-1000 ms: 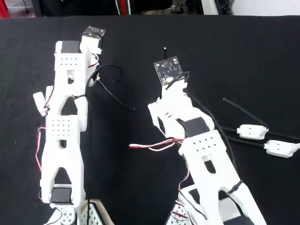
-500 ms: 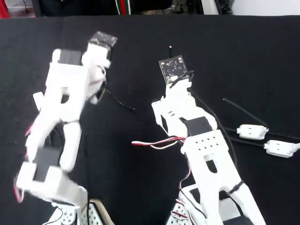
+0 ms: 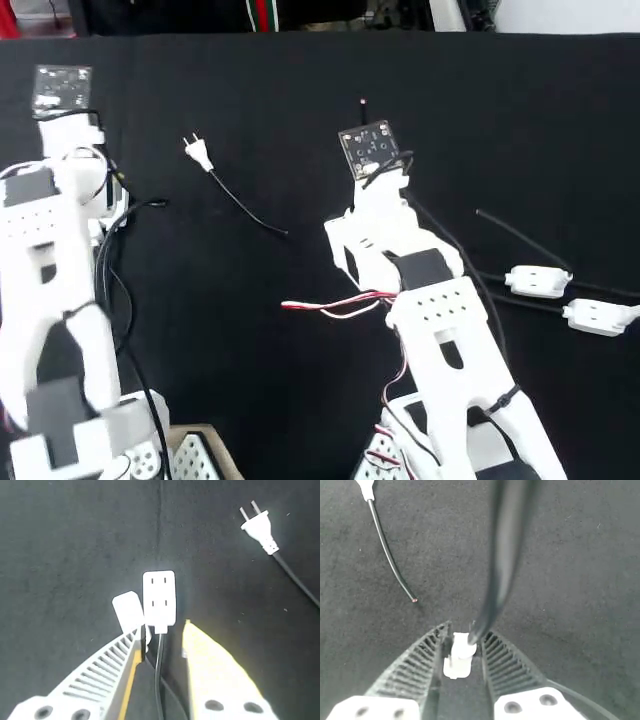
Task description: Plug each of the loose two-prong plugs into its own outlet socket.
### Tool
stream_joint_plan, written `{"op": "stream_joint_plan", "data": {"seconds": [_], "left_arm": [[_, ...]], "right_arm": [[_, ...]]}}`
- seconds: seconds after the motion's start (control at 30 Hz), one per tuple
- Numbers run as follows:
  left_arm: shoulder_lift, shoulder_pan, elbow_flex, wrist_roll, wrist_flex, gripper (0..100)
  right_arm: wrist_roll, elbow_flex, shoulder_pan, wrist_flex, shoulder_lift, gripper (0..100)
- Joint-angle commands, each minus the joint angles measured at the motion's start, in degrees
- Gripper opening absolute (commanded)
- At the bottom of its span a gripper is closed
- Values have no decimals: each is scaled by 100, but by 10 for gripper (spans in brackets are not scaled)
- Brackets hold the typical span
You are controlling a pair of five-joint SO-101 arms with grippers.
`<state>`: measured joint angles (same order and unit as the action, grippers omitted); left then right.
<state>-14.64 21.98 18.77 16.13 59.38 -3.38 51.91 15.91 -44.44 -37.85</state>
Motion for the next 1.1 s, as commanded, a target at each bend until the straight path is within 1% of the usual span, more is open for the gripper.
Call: {"op": "stream_joint_plan", "data": {"seconds": [0.0, 0.13, 0.23, 0.33, 0.4, 0.6, 0.73, 0.83, 0.93, 0.97, 1.07], "left_arm": [[1020, 66, -576, -237, -79, 215], [2066, 92, -1270, -369, 519, 298], [2673, 101, -1552, -404, 413, 325], [3068, 66, -1648, -1011, 229, 341], [3068, 13, -1648, -1160, 229, 344], [3086, 233, -1754, -686, 141, 344], [3569, 286, -2132, -686, -35, 344], [3947, 286, -2668, -703, -35, 344], [4316, 277, -3213, -888, -9, 344], [4378, 277, -3301, -879, 18, 343], [4492, 277, -3705, -870, 510, 340]], "right_arm": [[-9, -338, -35, -26, -13, 11], [-26, -338, -35, -26, -13, 11], [-44, -330, -35, 9, -4, 11], [-53, -330, -35, 18, -4, 11], [-53, -321, -35, 18, -4, 11], [-53, -303, -35, 18, -31, 11], [-53, -295, -44, 18, -13, 11], [-53, -286, -53, 18, -4, 11], [-53, -277, -62, 18, -4, 11], [-53, -251, -62, 18, -4, 11], [-62, -215, -53, 18, -4, 11]]}}
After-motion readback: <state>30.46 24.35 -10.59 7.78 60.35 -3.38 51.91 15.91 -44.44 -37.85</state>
